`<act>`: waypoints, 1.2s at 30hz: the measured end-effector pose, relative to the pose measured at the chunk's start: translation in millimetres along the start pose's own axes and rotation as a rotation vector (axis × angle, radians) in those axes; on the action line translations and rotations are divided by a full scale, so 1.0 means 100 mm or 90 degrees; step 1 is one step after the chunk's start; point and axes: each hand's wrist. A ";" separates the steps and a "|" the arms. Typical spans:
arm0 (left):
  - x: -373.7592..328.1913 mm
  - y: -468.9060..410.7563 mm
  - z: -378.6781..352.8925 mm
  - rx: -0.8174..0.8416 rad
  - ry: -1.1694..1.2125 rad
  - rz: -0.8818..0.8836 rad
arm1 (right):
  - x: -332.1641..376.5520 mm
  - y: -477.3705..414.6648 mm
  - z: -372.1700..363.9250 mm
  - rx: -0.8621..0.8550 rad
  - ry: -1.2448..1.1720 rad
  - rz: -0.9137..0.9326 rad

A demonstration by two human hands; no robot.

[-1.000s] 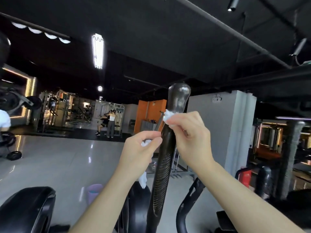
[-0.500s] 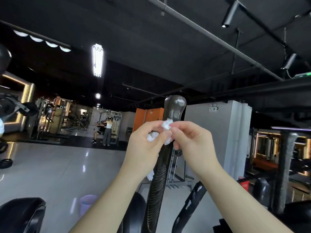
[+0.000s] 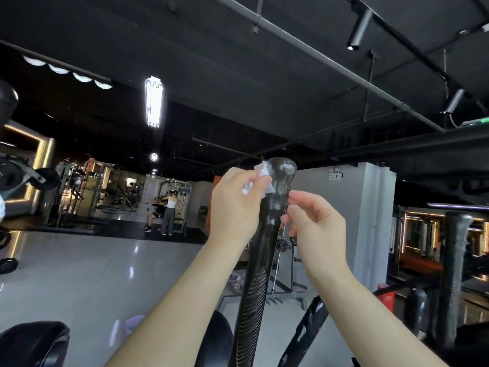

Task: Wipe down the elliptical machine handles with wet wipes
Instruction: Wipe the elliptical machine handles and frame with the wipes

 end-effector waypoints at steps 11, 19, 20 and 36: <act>0.47 0.87 0.15 0.052 0.006 0.057 | -0.37 0.32 0.13 0.026 -0.005 -0.053; 0.45 0.90 0.12 0.038 0.052 0.120 | -0.57 0.52 0.16 0.033 -0.004 -0.099; 0.40 0.81 0.10 0.030 0.059 0.109 | -0.57 0.51 0.16 0.033 -0.003 -0.100; 0.44 1.02 0.22 0.112 0.035 0.131 | -0.75 0.67 0.25 0.032 -0.056 -0.147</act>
Point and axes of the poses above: each hand's wrist, its own y-axis away from the middle knuckle, its own z-axis out of the back of the hand, x = y × z, and after that the axes turned 11 degrees about -y, right-handed
